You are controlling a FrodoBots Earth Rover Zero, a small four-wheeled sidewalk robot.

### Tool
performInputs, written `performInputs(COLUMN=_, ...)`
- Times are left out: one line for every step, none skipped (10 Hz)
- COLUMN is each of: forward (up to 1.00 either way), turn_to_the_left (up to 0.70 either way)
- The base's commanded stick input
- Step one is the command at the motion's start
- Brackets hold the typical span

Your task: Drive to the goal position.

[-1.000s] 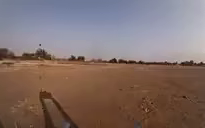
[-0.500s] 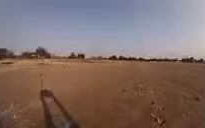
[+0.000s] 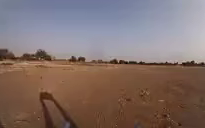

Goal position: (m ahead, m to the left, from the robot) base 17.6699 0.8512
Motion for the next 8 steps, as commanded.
performInputs(forward=0.70, turn_to_the_left=0.00)
performInputs(forward=0.70, turn_to_the_left=0.00)
performInputs(forward=0.70, turn_to_the_left=0.00)
performInputs(forward=0.70, turn_to_the_left=0.00)
performInputs(forward=0.70, turn_to_the_left=0.00)
performInputs(forward=0.70, turn_to_the_left=0.00)
performInputs(forward=0.70, turn_to_the_left=0.00)
performInputs(forward=0.70, turn_to_the_left=0.00)
